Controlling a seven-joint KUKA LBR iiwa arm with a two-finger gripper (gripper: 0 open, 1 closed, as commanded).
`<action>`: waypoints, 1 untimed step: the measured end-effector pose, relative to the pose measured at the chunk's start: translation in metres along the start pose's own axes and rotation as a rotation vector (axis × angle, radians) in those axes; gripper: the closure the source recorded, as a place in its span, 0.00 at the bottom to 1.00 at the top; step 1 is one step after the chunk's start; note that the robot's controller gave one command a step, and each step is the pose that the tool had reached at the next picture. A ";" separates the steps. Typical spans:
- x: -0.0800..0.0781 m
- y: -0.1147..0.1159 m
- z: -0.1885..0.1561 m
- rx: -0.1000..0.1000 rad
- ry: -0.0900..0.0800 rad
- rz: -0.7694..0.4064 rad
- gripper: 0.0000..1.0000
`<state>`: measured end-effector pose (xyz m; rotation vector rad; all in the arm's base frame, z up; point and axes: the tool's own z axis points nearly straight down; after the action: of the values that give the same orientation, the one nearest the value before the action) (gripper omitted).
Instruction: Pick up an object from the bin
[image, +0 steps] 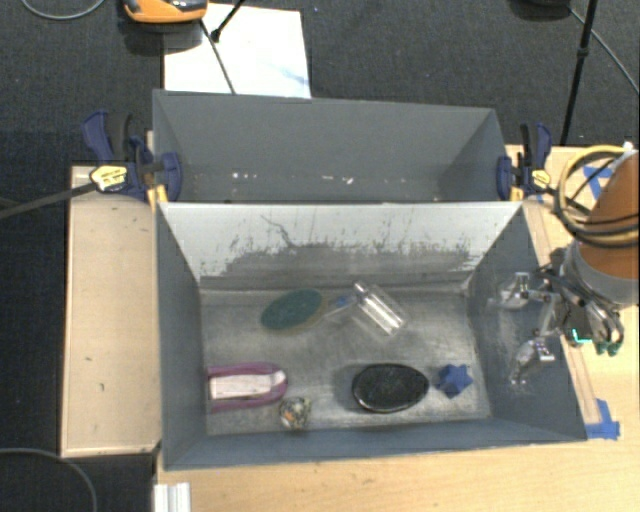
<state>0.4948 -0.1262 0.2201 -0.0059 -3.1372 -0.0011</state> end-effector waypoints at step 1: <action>0.007 0.002 0.144 -0.001 0.000 -0.045 0.00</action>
Offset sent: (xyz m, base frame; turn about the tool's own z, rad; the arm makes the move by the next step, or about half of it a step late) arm -0.0065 0.0018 -0.1398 -0.0489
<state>0.4871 -0.1238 0.0763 0.0653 -3.1367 -0.0022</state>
